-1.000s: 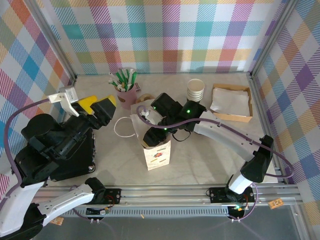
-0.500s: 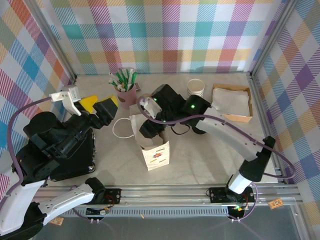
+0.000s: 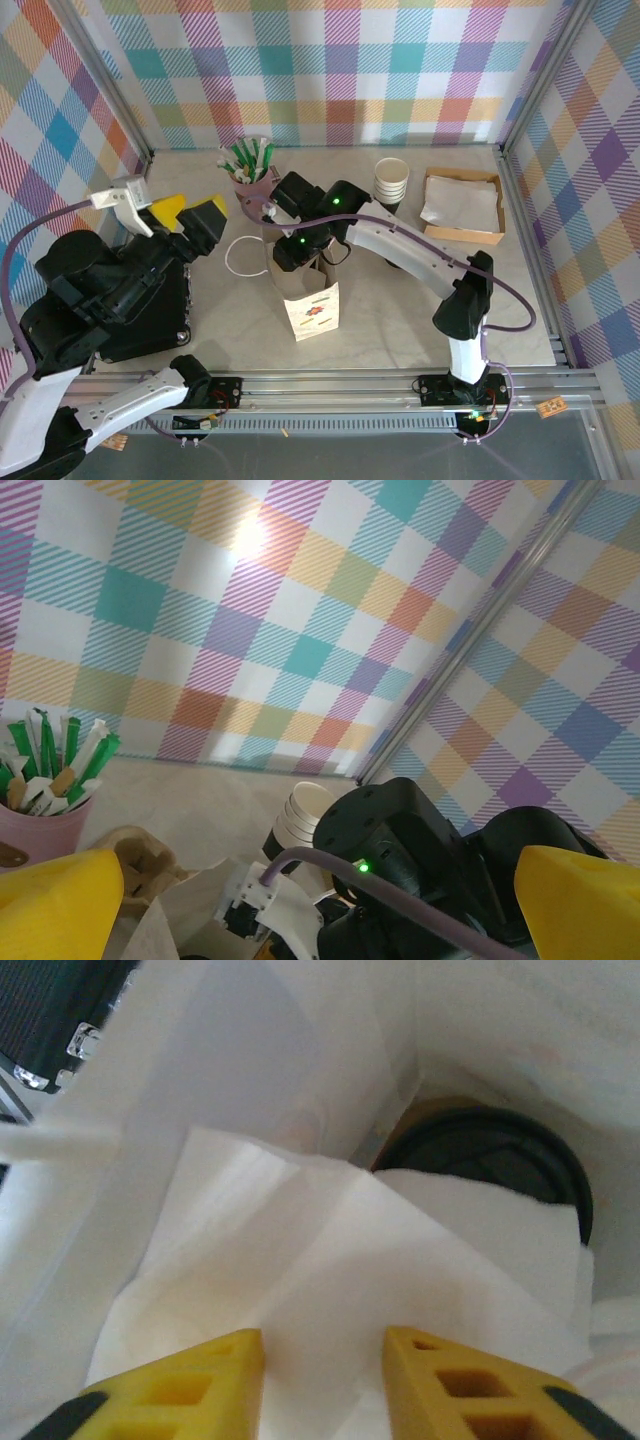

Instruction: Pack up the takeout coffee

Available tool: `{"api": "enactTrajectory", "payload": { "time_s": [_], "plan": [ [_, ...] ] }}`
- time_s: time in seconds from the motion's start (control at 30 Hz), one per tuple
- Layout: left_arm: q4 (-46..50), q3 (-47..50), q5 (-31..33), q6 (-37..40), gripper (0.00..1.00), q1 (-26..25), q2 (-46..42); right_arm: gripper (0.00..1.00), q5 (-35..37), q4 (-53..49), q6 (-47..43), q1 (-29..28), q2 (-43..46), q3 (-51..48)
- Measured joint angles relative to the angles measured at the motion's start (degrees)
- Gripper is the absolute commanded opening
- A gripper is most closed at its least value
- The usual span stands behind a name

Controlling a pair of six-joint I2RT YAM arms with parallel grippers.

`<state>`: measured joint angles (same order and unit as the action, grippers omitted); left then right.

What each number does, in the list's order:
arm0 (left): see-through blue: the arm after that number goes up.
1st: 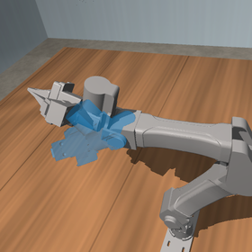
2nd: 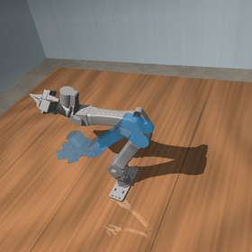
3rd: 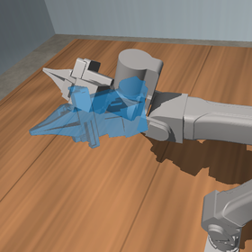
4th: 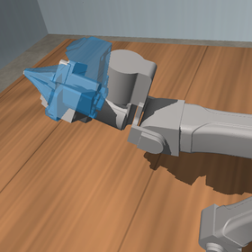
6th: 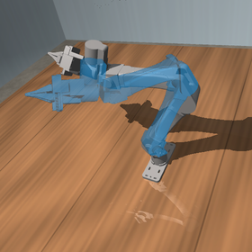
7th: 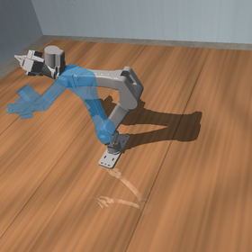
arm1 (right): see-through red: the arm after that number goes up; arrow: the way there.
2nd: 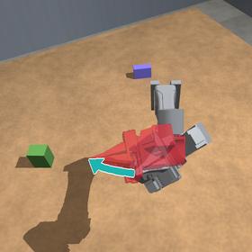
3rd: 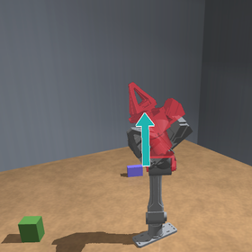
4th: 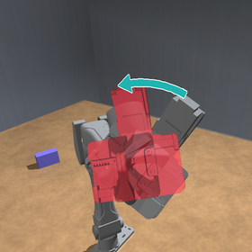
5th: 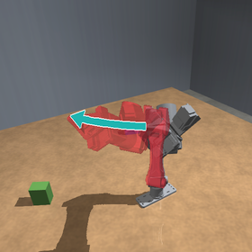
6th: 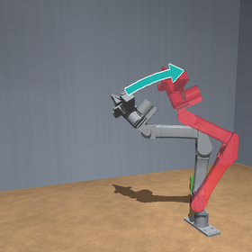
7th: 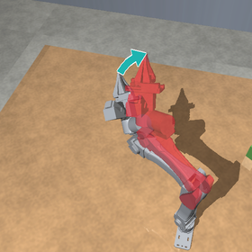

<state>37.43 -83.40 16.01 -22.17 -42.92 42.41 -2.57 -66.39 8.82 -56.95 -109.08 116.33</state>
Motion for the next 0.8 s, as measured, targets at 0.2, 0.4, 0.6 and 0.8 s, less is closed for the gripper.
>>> {"api": "enactTrajectory", "payload": {
  "time_s": [0.2, 0.4, 0.6, 0.8],
  "plan": [
    [0.3, 0.0, 0.7, 0.4, 1.0, 0.0, -0.7, 0.24, -1.1, -2.2, 0.9, 0.0, 2.0, -0.3],
    [0.4, 0.0, 1.1, 0.6, 1.0, 0.0, -0.7, 0.24, -3.4, -5.6, 0.8, 0.0, 3.4, -1.5],
    [0.4, 0.4, 1.1, 0.6, 1.0, 0.0, -0.6, 0.28, -3.3, -9.0, -0.2, -0.2, 3.2, -2.6],
    [0.3, 0.4, 1.0, 0.7, 1.0, 0.0, 0.5, 0.3, -0.9, -11.7, -0.9, -0.5, 0.2, 3.8]
  ]
}}
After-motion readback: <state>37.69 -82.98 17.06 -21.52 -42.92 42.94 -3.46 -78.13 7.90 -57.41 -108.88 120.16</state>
